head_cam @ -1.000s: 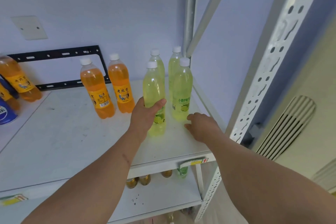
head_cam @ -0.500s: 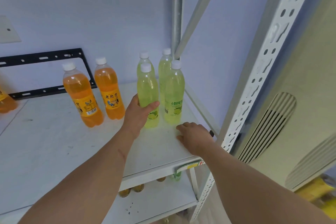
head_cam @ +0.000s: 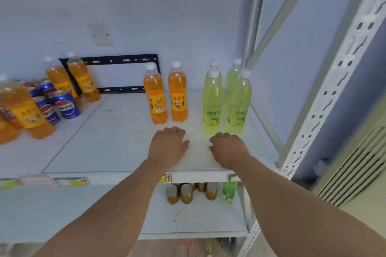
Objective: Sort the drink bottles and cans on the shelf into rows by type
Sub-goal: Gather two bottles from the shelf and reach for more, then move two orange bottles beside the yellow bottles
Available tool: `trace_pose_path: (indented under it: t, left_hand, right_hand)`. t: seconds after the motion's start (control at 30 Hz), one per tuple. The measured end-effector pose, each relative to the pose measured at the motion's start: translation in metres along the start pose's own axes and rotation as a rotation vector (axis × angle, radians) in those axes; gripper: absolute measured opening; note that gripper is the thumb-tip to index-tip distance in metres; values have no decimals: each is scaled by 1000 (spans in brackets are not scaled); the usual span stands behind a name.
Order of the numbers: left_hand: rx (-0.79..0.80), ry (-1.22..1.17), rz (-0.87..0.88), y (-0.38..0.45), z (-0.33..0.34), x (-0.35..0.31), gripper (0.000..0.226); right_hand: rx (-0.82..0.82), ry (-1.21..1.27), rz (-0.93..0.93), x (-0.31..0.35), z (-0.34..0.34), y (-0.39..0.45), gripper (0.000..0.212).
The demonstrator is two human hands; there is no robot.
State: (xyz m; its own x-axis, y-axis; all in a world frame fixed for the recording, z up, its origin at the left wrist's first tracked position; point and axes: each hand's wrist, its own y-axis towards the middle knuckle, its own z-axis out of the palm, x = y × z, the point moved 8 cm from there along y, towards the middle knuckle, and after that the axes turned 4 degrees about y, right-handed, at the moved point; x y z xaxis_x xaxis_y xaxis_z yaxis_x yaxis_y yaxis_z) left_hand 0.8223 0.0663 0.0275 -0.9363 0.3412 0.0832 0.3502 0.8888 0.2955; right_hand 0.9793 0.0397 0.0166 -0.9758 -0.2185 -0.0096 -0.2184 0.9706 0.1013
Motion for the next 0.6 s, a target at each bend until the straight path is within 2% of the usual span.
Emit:
trace_pose_path:
  t: [0.2,0.3,0.6]
  left_hand:
    - [13,220,-36,-95,-39,76,35]
    - [-2,239,-113,-136,-56,117,35]
    - [-56,210,-339,-210,-83,253,37]
  right_hand:
    - [-57,-18,-246,120,-9,-7,27]
    - [-70,-20,-327,175,-13,-7,24]
    - [-91,46,-445,328,-36,28,34]
